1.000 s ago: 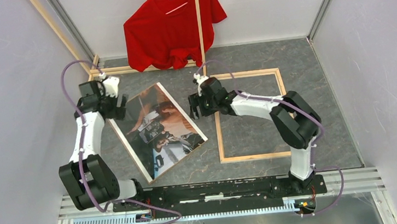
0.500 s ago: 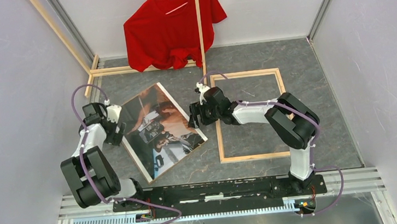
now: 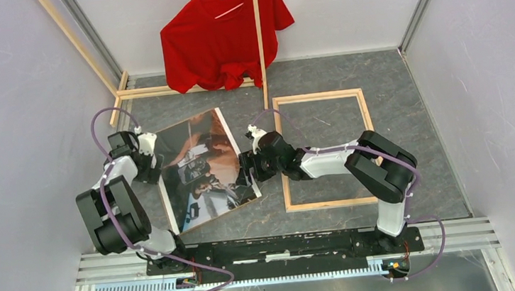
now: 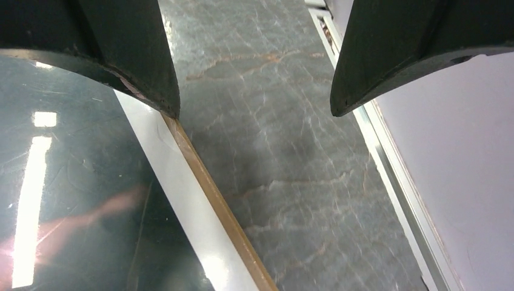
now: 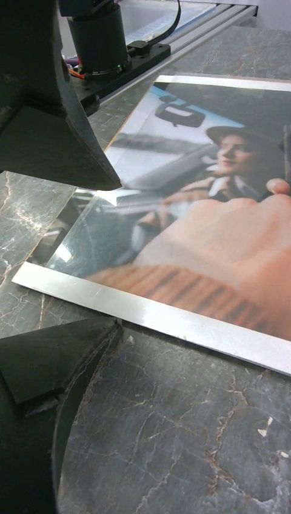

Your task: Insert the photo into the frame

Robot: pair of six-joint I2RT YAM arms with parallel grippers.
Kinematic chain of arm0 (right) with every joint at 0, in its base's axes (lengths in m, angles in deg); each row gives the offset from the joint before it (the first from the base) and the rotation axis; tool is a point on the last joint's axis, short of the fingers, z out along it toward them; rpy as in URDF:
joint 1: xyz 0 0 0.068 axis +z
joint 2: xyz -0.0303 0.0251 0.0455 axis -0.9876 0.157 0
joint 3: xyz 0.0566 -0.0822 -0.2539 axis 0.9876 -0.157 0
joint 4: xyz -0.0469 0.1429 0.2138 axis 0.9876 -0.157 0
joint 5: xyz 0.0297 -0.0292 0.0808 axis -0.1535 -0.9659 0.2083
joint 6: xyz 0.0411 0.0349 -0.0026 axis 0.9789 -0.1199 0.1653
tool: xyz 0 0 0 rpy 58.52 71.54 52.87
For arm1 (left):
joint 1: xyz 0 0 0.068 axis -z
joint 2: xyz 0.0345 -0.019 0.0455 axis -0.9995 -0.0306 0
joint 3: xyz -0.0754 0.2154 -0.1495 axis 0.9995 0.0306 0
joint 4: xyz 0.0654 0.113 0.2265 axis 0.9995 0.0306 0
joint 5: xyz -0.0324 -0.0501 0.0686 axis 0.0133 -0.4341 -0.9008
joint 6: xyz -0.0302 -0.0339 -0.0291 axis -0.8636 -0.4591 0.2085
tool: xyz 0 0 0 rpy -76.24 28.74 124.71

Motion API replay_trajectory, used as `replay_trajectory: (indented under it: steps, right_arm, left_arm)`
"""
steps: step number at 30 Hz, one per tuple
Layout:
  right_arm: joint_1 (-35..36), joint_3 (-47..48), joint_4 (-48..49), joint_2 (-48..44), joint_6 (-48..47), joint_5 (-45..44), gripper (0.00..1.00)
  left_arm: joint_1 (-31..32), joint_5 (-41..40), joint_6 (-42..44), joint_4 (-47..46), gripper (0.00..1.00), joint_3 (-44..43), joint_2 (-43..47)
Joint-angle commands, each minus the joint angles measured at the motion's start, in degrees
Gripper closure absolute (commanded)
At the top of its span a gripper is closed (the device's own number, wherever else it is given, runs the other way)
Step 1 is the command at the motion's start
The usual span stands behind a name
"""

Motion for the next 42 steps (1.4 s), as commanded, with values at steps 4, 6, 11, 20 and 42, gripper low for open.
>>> replay_trajectory:
  steps: [4,6,11,20,42]
  right_arm:
    - [-5.75,3.07,-9.23,0.07,-2.48,-3.66,0.15]
    - [-7.87,5.71,-10.85,1.26,-4.23,-4.42,0.15]
    - [-9.84,15.03,-14.40,8.32,-6.70,-4.38,0.14]
    - [-9.75,23.47,-15.00,17.53,-4.64,-2.11,0.16]
    - [-4.58,29.63,-14.03,17.35,-8.13,-5.46,0.20]
  left_arm:
    - [3.16,5.27,-5.93,-4.17,0.00,-2.19,-3.97]
    - [3.51,5.32,-6.32,-4.10,0.00,-2.52,-2.85]
    - [3.51,4.15,-6.12,-4.07,0.00,-4.40,-1.29]
    - [4.45,5.25,-7.83,-3.83,0.00,-6.31,-3.64]
    - [10.93,2.69,-8.97,-10.04,0.00,-0.34,-8.74]
